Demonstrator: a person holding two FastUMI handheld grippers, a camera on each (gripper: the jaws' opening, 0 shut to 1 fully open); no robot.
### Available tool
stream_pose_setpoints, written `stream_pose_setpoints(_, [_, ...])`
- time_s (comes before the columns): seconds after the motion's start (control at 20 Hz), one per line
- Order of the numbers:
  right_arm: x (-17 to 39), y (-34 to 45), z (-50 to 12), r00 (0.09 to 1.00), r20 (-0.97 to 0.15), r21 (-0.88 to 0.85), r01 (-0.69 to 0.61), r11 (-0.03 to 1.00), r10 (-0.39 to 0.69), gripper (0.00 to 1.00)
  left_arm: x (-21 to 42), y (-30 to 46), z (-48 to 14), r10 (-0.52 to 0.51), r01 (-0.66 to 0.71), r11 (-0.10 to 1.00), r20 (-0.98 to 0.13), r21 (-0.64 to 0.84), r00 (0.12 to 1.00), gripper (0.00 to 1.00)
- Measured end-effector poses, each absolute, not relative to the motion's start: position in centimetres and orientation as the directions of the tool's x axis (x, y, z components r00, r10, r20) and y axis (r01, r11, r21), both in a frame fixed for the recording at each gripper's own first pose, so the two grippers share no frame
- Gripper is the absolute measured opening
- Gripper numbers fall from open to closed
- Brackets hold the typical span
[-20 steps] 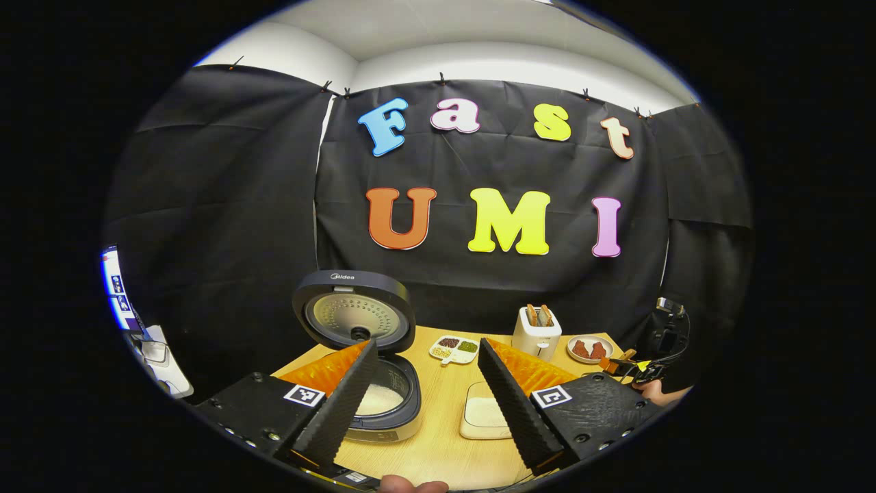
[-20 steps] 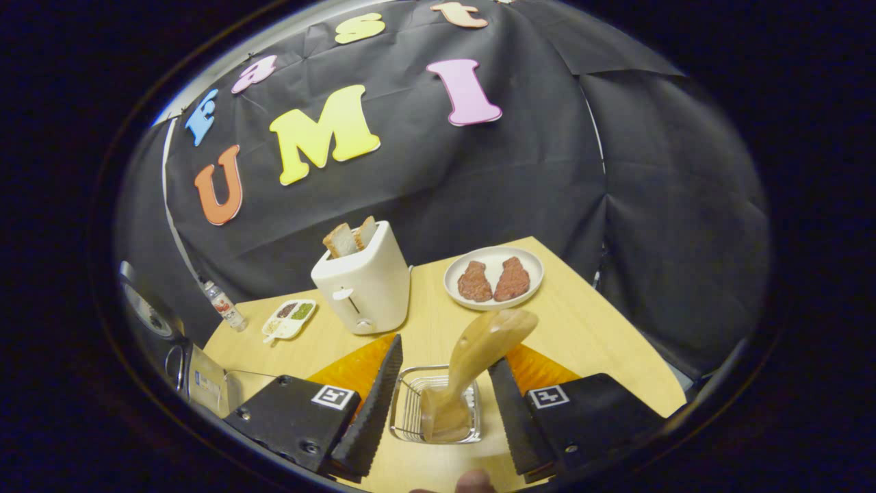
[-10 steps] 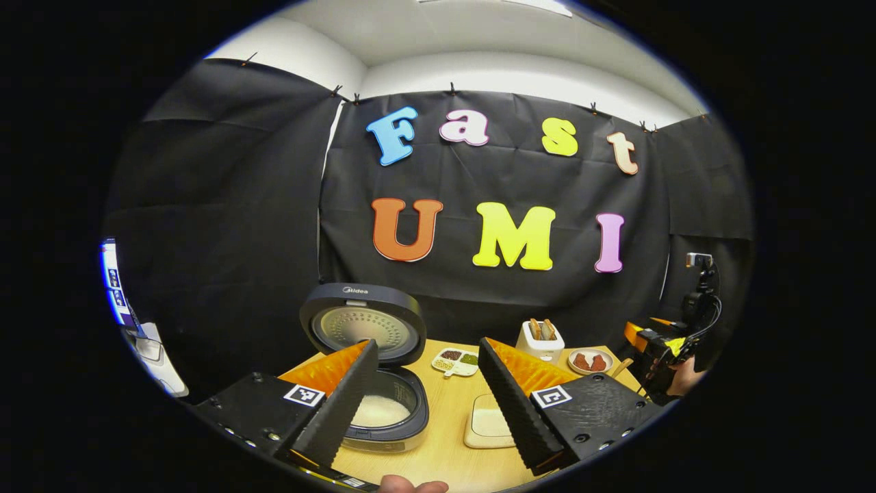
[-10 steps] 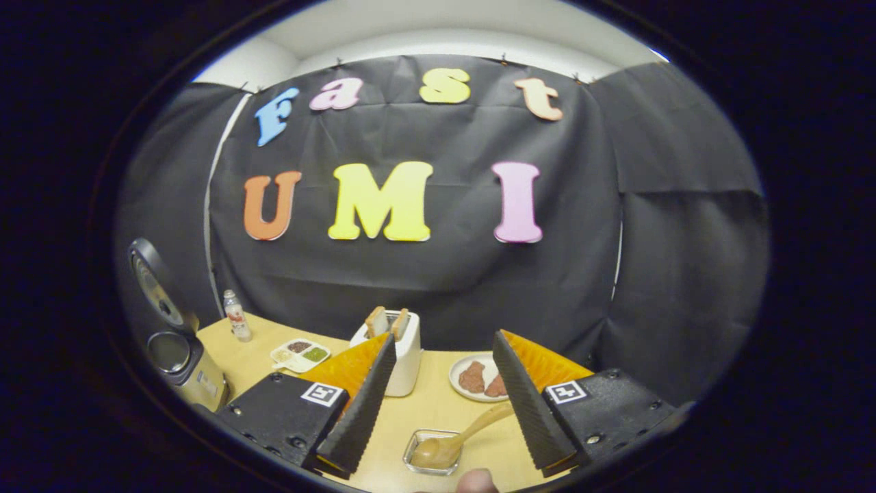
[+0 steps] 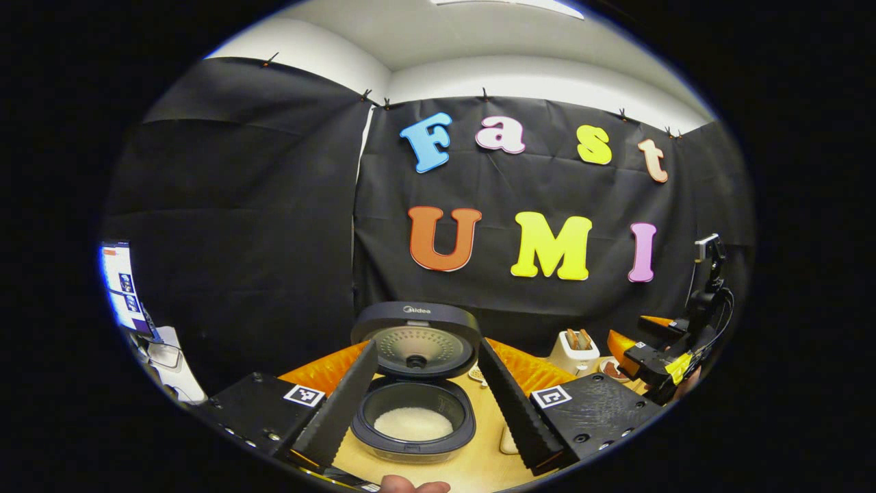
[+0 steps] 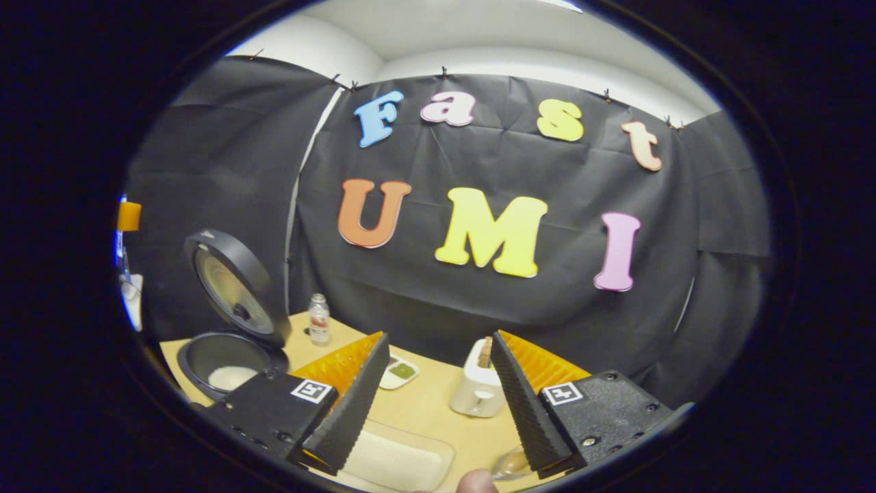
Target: Close the left gripper, press the button to open the rice cooker; take a wooden spoon from the chopstick holder with the right hand, scoop a spoonful of rice and pour it into the rice cooker, then put the wooden spoon back into the chopstick holder.
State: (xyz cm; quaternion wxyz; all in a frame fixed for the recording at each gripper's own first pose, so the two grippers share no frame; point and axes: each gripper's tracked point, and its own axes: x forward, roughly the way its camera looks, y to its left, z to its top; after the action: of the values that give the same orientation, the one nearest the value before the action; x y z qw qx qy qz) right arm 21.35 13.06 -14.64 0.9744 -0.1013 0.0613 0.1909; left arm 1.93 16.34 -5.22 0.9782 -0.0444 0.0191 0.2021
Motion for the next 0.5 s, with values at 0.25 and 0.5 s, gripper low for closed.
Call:
stream_pose_setpoints(0.25, [18.3, 16.4, -13.3, 0.918, -0.176, -0.054, -0.370, 0.927, 0.356, 1.00, 5.9, 21.1, -2.4, 0.410, -0.409, 0.902, -0.020, -0.139, 0.912, 0.94])
stream_pose_setpoints(0.5, [14.8, 13.4, -12.6, 0.932, -0.190, -0.093, -0.329, 0.940, 0.308, 0.99, 11.3, 23.4, -3.6, 0.371, -0.380, 0.910, -0.082, -0.165, 0.925, 0.95])
